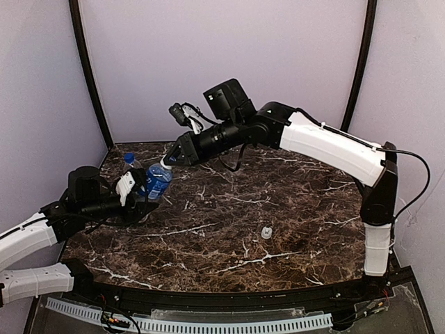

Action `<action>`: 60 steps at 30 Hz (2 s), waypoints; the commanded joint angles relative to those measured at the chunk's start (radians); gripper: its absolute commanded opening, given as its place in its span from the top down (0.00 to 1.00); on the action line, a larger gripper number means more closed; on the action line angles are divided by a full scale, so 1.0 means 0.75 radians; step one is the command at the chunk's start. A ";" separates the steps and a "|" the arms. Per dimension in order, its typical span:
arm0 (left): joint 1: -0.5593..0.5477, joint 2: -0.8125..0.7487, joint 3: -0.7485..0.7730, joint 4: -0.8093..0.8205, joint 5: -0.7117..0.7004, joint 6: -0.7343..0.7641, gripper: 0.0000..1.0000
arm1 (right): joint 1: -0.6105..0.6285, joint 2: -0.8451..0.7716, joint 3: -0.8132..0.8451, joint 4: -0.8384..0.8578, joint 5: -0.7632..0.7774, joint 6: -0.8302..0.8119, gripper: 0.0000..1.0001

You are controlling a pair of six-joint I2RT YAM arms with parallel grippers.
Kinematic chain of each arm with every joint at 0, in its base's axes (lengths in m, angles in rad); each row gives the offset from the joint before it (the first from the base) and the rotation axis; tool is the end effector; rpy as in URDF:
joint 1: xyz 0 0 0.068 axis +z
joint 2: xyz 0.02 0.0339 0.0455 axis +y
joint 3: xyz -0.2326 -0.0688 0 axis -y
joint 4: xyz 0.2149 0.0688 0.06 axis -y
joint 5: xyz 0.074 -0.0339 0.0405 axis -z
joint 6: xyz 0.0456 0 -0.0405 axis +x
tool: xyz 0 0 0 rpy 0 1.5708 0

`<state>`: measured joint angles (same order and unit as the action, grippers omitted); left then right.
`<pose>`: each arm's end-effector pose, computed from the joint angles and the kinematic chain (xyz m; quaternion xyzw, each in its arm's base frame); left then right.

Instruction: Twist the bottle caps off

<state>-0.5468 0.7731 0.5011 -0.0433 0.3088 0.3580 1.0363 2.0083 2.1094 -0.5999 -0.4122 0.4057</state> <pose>0.1536 -0.1097 0.2396 0.4308 0.6798 -0.1786 0.5660 0.2023 0.3776 0.3502 -0.3603 0.7677 0.4622 0.2593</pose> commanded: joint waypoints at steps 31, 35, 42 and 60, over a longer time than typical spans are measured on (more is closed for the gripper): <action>-0.005 -0.069 0.034 -0.382 0.556 0.234 0.65 | 0.372 -0.377 -0.553 0.131 0.535 -1.719 0.24; -0.005 -0.083 -0.015 -0.220 0.362 0.161 0.63 | 0.333 -0.378 -0.524 0.166 0.585 -1.452 0.16; -0.005 -0.090 -0.071 0.004 0.009 0.157 0.63 | 0.137 -0.288 -0.338 0.131 0.254 -0.677 0.13; -0.005 -0.095 -0.104 0.010 -0.020 0.157 0.62 | 0.066 -0.090 -0.168 0.087 0.057 -0.197 0.33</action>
<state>-0.5537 0.7120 0.4419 -0.0528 0.2955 0.4850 1.0798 1.9083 1.9343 -0.5091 -0.3473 0.2203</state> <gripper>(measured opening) 0.459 0.707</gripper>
